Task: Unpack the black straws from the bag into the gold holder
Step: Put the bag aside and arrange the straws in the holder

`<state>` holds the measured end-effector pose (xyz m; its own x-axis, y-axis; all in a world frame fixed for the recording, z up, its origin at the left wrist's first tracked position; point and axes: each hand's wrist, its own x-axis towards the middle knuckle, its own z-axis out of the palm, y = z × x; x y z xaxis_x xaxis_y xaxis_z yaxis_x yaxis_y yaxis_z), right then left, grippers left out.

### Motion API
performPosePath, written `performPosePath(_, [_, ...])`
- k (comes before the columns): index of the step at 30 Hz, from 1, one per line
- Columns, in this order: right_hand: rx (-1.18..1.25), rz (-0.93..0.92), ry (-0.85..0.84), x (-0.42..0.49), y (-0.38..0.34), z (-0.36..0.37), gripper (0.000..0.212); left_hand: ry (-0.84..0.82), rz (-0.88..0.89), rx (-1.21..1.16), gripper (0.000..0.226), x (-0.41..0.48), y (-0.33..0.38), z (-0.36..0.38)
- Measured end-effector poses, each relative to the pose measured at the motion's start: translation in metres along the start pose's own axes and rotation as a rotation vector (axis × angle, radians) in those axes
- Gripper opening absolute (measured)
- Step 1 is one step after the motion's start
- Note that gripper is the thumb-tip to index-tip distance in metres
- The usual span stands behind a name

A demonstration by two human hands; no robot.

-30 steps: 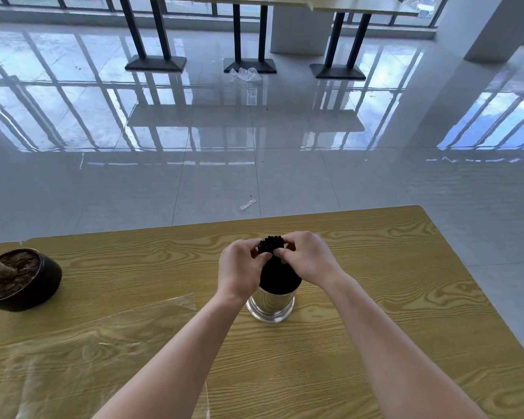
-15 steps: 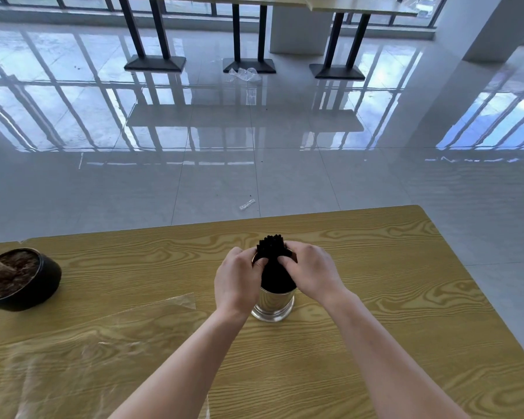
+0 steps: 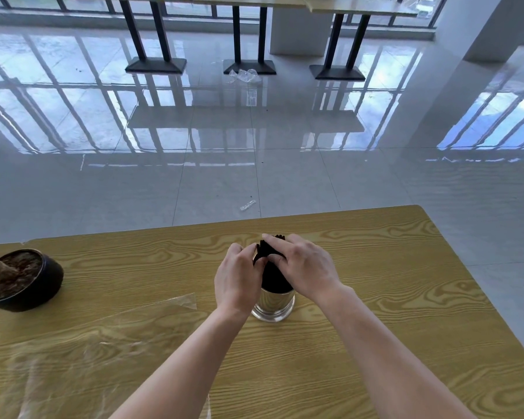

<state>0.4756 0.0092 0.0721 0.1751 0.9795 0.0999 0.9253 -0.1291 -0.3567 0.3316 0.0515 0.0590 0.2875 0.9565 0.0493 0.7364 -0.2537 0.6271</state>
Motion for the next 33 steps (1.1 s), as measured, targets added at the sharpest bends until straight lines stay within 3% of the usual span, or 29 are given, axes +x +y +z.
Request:
performPosePath(4, [0.021, 0.004, -0.009, 0.002, 0.001, 0.001, 0.047, -0.003, -0.003, 0.005, 0.015, 0.001, -0.001, -0.001])
performPosePath(10, [0.094, 0.087, 0.114, -0.007, 0.010, -0.004, 0.068, 0.022, 0.040, -0.091, 0.010, 0.002, -0.001, -0.002])
performPosePath(15, [0.065, 0.150, 0.073, -0.013, 0.012, 0.000, 0.062, 0.046, -0.020, -0.228, 0.009, 0.003, 0.002, -0.002])
performPosePath(33, [0.131, 0.103, 0.087, -0.003, -0.003, 0.001, 0.061, -0.005, -0.013, -0.209, 0.012, 0.006, 0.007, -0.004])
